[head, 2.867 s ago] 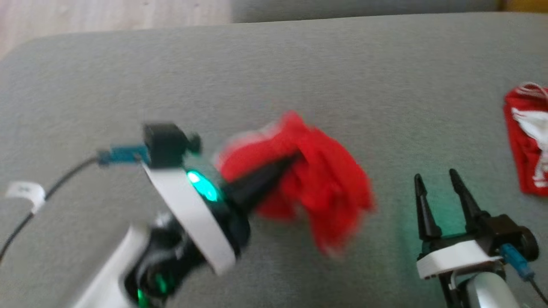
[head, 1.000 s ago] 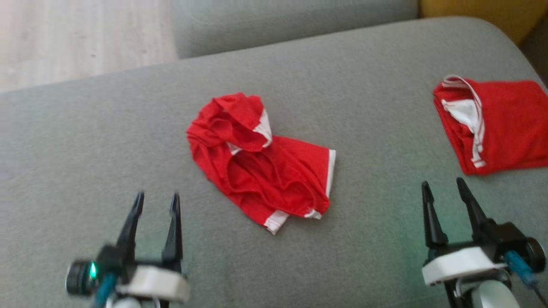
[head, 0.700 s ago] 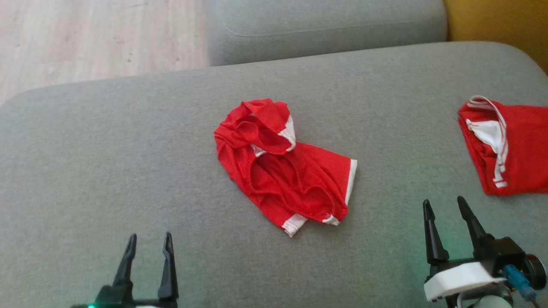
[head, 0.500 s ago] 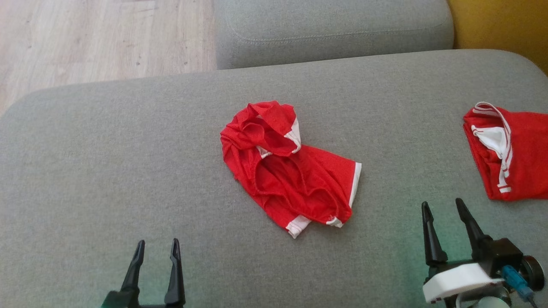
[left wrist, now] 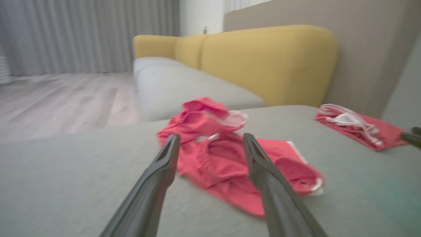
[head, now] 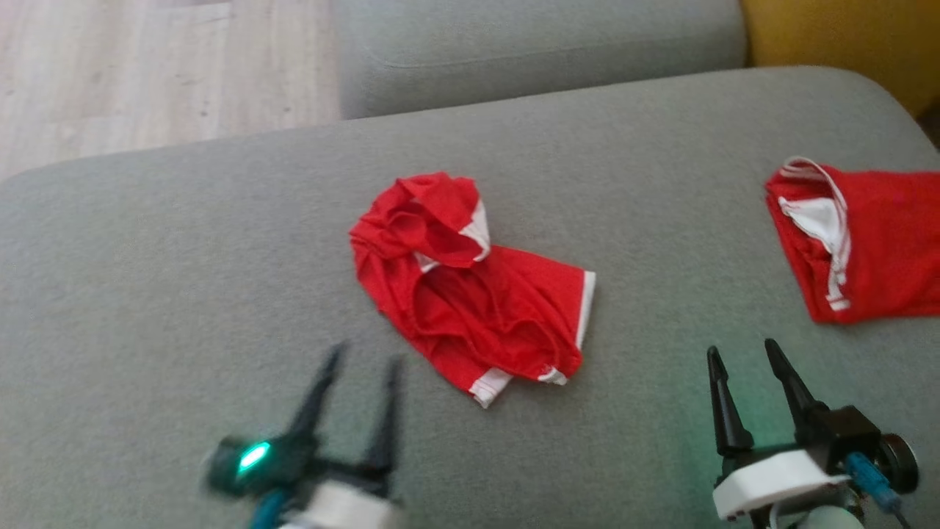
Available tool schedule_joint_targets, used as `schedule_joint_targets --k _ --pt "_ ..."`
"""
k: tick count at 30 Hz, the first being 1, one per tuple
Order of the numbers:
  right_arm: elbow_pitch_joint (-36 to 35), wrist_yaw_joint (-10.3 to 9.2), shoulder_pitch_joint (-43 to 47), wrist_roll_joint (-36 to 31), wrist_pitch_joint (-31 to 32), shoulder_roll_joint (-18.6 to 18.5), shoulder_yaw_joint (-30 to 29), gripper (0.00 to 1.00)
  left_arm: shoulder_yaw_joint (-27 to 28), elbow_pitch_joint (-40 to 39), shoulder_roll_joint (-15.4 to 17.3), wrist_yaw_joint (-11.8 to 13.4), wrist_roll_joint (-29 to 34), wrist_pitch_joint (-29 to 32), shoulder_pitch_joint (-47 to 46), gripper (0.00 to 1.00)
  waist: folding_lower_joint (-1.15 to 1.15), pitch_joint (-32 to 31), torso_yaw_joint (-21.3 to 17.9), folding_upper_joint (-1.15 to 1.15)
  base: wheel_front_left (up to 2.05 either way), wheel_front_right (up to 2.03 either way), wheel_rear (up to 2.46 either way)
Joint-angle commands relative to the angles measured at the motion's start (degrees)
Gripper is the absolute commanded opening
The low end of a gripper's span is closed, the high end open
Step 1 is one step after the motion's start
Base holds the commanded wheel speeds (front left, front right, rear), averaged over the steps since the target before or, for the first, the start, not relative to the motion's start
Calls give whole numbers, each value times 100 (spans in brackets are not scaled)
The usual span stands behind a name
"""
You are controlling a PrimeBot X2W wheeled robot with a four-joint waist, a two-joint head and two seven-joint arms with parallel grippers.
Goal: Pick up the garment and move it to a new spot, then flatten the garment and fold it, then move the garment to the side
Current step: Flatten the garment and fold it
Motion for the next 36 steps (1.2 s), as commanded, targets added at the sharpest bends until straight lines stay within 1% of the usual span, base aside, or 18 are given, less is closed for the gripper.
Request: schedule_joint_targets --k 1,3,5,8,10,12,16,20,23,25,26,27,28,29,30,32,36 --pt "-168 40 -274 -37 -62 -30 187 100 -116 -68 -122 -137 95 -55 -513 100 0 89 -147 0 0 0 0" --pt "-195 40 -359 7 -62 -30 234 100 -521 170 -190 -303 168 -25 -848 100 0 176 -284 0 0 0 0" --pt "-216 40 -448 56 -62 -30 302 100 -922 479 -230 -423 229 133 -1174 100 0 278 -440 0 0 0 0" --pt "-222 40 -547 146 -62 -30 392 100 -1412 993 -259 -519 231 378 -1555 100 0 398 -677 0 0 0 0" --pt "-213 40 -596 209 -62 -30 450 100 -1620 1334 -266 -542 195 502 -1724 100 0 453 -847 0 0 0 0" --pt "-211 40 -630 270 -62 -30 468 100 -1739 1610 -269 -514 117 565 -1851 100 0 511 -996 0 0 0 0" --pt "-216 40 -666 352 -62 -30 479 100 -1853 2039 -271 -283 -7 615 -2088 100 0 610 -1207 0 0 0 0" --pt "-215 40 -688 394 -62 -30 493 100 -1942 2319 -272 -89 -134 559 -2280 100 0 683 -1329 0 0 0 0" --pt "-209 40 -701 419 -62 -30 514 100 -2011 2551 -272 -3 -186 585 -2401 100 0 712 -1386 0 0 0 0" --pt "-204 40 -715 434 -62 -30 508 100 -2047 2697 -272 7 -252 647 -2460 59 0 723 -1420 0 0 0 0" --pt "-203 40 -722 440 -62 -30 501 100 -2067 2753 -272 14 -285 671 -2488 43 0 725 -1431 0 0 0 0" --pt "-203 40 -722 440 -62 -30 501 100 -2067 2753 -272 14 -285 671 -2488 43 0 725 -1431 0 0 0 0" --pt "-202 40 -727 445 -62 -30 499 100 -2110 2813 -272 -6 -302 719 -2513 24 0 724 -1442 0 0 0 0" --pt "-201 40 -729 449 -62 -30 498 100 -2137 2860 -272 -34 -353 771 -2525 16 0 720 -1451 0 0 0 0" --pt "-202 40 -729 452 -62 -30 492 100 -2158 2884 -272 -60 -417 824 -2535 0 0 714 -1458 0 0 0 0" --pt "-205 40 -724 463 -62 -30 477 100 -2162 2814 -272 -109 -595 867 -2578 0 0 698 -1471 0 0 0 0" --pt "-208 40 -734 494 -62 -30 481 100 -1980 2322 -273 -176 -1253 1039 -2839 0 0 684 -1479 0 0 0 0"
